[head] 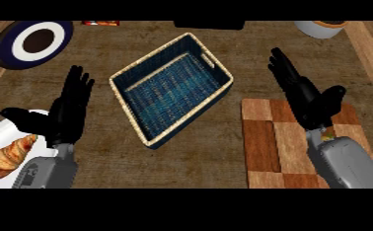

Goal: Pick the lemon from the cutting board and place it in the basket

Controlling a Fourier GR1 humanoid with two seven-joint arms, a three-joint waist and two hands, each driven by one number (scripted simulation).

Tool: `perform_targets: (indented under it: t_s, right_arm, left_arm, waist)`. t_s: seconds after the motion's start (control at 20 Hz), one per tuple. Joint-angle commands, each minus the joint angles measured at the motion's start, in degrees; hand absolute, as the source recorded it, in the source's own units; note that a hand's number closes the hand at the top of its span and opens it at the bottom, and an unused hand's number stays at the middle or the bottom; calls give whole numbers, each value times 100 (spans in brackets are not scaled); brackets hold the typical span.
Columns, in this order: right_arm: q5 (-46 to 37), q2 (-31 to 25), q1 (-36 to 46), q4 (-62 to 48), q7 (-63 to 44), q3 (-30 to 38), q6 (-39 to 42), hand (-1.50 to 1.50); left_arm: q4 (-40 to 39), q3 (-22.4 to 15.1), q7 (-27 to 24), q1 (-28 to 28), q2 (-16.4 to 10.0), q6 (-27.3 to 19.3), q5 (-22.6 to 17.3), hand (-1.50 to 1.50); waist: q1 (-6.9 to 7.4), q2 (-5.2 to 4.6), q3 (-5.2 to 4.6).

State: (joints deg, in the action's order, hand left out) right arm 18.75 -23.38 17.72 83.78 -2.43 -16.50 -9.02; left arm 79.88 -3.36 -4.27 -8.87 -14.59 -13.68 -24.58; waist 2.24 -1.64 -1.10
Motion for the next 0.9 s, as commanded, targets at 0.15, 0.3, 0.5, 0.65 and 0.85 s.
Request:
perform_targets:
  t_s: [0.15,0.3,0.5,0.65,0.85]
  right_arm:
    - [102,-48,10,-318,438,353,302,150]
    - [789,664,239,183,1046,1772,-1101,150]
    - [-204,1749,-62,117,1102,230,-1586,-150]
    - [-1221,1489,-95,85,869,-131,-2356,-150]
    - [-2388,241,601,-268,-612,-108,-2934,-150]
  left_arm:
    - [327,-239,-183,-81,-1204,344,1047,0]
    - [200,-223,-175,-66,-1122,217,1066,0]
    - [627,-689,41,-305,-1508,415,1761,0]
    - [799,-761,421,-437,-1450,323,1847,0]
    - [665,-641,197,-288,-1564,509,1723,0]
  waist:
    - [-161,166,128]
    - [-921,495,416]
    - [-223,184,111]
    - [-247,196,107]
    - [-276,238,65]
